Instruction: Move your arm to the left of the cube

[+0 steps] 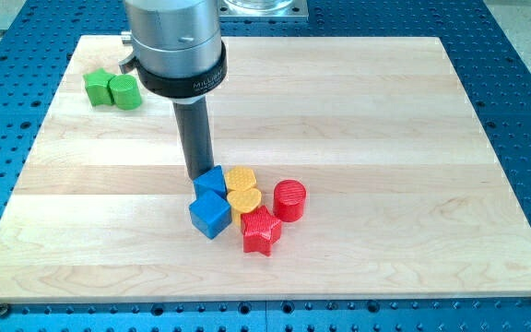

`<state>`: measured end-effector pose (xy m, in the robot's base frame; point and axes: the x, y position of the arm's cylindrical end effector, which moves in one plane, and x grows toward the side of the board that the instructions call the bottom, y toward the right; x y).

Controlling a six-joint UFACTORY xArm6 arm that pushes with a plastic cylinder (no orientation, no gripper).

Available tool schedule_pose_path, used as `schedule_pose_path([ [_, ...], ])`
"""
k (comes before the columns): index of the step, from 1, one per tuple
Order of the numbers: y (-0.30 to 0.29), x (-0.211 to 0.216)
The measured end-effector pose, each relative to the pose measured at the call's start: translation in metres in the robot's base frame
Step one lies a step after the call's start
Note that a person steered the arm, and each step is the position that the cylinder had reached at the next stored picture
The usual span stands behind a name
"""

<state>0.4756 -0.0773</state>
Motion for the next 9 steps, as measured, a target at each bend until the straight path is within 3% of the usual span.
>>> schedule_pose_path([
  [3,-0.003,0.024],
  [5,-0.062,0.045],
  [9,-0.042,0.081],
])
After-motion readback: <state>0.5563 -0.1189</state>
